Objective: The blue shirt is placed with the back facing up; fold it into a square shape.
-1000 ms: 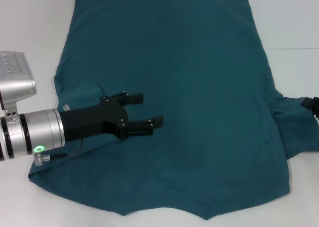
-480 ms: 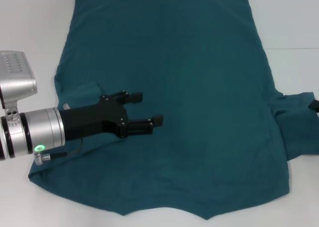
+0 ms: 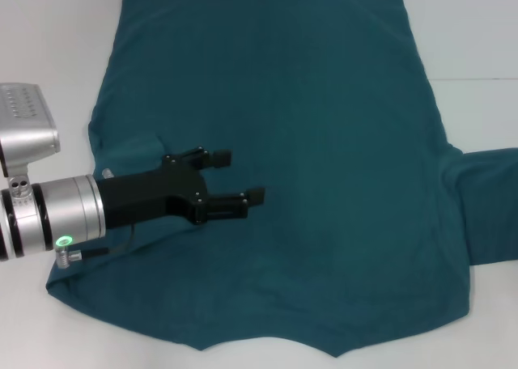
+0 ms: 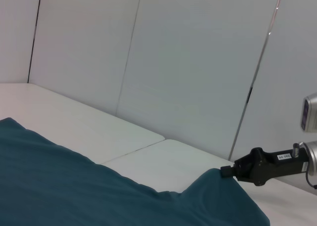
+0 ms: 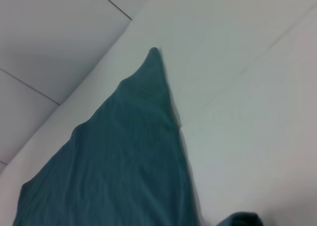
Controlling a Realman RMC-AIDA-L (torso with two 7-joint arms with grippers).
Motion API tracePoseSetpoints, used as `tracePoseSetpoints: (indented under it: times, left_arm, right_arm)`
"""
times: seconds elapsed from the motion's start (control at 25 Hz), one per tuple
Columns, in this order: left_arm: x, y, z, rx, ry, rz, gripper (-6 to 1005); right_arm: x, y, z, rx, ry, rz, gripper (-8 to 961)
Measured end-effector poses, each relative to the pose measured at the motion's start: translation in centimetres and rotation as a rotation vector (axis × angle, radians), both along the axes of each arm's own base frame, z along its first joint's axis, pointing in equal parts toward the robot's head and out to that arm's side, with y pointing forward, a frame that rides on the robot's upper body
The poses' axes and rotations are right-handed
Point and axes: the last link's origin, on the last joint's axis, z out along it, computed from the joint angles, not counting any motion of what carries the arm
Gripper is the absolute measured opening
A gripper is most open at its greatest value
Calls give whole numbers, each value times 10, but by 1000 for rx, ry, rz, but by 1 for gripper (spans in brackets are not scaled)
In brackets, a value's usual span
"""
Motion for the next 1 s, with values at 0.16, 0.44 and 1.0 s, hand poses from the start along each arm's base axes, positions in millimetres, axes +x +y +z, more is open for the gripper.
tracePoseSetpoints:
  times: [0.16,0.44,1.0]
  left_arm:
    - [-1,-1,0,0,0,3,950]
    - [-2,-1,-1,0,-2,8,950]
    - [-2,-3,-5,-17,-13,19,950]
  right_arm:
    - [0,3,5,3,-28,14,6]
    - [-3,11,16,2,-71,45,8]
    - [-18,27,16,-74,-176,146,11]
